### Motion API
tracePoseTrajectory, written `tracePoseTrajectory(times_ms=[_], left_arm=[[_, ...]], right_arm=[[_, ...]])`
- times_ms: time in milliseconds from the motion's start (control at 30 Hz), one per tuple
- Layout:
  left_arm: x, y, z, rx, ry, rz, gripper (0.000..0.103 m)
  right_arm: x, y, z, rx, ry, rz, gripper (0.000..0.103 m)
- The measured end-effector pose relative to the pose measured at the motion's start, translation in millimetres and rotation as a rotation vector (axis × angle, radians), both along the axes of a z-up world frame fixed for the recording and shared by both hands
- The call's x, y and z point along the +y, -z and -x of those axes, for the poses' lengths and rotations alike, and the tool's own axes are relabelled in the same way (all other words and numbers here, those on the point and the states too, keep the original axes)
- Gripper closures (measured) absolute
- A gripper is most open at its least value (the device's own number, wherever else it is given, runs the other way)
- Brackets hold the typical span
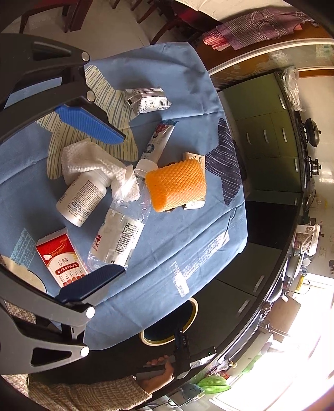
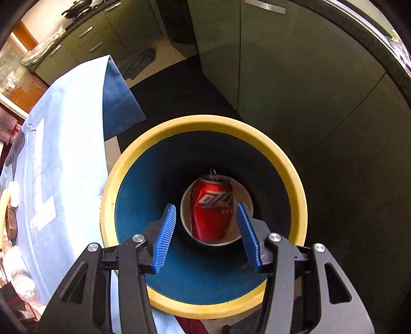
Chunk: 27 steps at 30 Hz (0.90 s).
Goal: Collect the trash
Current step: 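Carry the Coca-Cola can over the bin and open the right tool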
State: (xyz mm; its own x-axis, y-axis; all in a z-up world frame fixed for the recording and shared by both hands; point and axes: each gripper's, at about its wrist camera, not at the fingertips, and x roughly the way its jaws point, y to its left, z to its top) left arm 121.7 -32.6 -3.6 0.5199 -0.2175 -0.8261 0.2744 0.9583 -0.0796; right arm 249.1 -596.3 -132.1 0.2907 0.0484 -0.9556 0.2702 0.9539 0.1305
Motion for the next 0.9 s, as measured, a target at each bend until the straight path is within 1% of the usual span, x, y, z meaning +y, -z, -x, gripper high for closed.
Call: tracePoseTrajectory(times_ms=[267,367,533,567,633,700,733,800,833,900], left_arm=[[16.2,22.1,-8.2,0.064,-0.051,-0.019,0.012],[24.9,32.5,-15.5,0.091,-0.059,-0.013,0.012],[31.2,50.6,-31.8,0.100,-0.054,-0.055,0.014],[31.5,54.8,-35.6,0.106,-0.050,-0.065,0.016],[32.2,63.7,-42.5,0.134,-0.034,-0.061,0.022],[30.7,71.4,-46.6,0.163,-0.010,-0.052,0.033],[29.9,74.8,-47.9,0.175,-0.001,-0.051,0.036],[28.4,80.1,-49.1,0.186,0.011,-0.051,0.043],[28.0,81.8,-49.7,0.189,0.016,-0.050,0.045],[28.1,83.8,-51.0,0.195,0.023,-0.036,0.055]], right_arm=[[24.9,-8.7,7.3,-0.012,-0.056,-0.012,0.050],[32.0,-9.5,10.1,-0.014,-0.075,-0.018,0.050],[39.6,-9.5,12.8,-0.017,-0.096,-0.028,0.050],[40.6,-10.0,13.8,-0.017,-0.099,-0.031,0.050],[41.3,-9.9,13.5,-0.015,-0.102,-0.033,0.050],[41.4,-10.0,14.5,-0.015,-0.102,-0.033,0.050],[40.9,-10.1,15.1,-0.014,-0.101,-0.033,0.050],[39.8,-8.9,14.9,-0.011,-0.099,-0.034,0.050],[39.5,-8.3,14.6,-0.009,-0.099,-0.033,0.050],[39.2,-7.1,13.8,-0.006,-0.100,-0.034,0.050]])
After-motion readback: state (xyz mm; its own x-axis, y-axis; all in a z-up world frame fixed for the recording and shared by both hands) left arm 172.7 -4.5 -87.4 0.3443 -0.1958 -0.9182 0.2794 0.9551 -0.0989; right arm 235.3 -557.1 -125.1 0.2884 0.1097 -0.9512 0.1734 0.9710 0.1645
